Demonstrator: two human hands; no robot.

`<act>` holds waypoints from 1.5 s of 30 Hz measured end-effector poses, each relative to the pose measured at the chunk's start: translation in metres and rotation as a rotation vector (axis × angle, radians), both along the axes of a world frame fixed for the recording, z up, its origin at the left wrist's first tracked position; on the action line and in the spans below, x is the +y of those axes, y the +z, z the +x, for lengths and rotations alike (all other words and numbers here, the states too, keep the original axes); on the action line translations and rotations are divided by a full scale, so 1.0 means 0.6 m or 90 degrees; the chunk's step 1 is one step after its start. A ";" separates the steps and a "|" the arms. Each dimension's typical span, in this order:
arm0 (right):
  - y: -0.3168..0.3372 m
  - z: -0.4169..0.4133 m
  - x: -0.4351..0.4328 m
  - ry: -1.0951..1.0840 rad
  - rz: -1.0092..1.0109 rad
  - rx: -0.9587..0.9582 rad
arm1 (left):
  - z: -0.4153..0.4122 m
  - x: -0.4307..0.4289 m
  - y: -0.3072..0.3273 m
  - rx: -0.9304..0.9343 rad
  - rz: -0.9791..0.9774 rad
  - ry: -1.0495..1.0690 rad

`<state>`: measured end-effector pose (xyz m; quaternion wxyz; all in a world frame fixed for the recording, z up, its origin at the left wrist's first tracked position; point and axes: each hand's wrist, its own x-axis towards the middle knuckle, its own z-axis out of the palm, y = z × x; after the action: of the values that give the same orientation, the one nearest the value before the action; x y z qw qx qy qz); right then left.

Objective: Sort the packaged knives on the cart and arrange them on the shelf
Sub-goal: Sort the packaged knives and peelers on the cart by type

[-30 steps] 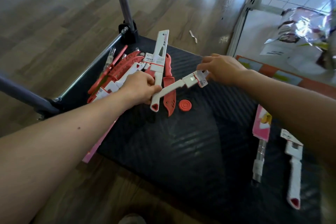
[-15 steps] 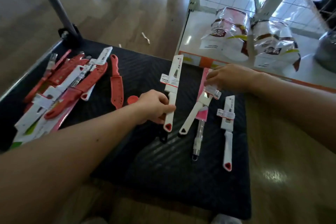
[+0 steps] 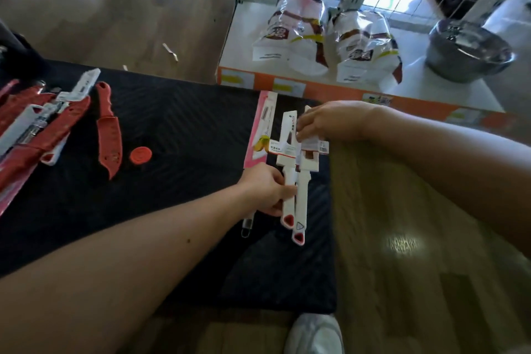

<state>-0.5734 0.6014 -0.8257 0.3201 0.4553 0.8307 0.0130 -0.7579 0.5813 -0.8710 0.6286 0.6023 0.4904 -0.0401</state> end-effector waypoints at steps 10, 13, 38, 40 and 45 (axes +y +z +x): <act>-0.032 0.007 -0.005 -0.033 0.047 0.027 | 0.014 0.002 -0.020 0.060 0.016 -0.039; -0.044 0.001 -0.004 -0.047 0.041 0.030 | 0.017 0.002 -0.017 0.083 0.039 -0.078; -0.025 -0.075 0.051 -0.127 0.085 0.026 | -0.050 0.124 0.054 0.149 0.359 -0.039; -0.022 -0.100 0.072 -0.116 0.086 0.028 | -0.083 0.144 0.050 0.202 0.398 -0.046; -0.010 -0.172 0.128 -0.075 0.105 0.041 | -0.170 0.170 0.050 0.274 0.412 -0.078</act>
<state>-0.6767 0.6782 -0.8317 0.2553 0.5281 0.8085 0.0479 -0.8600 0.6834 -0.8413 0.2857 0.7753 0.5614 -0.0465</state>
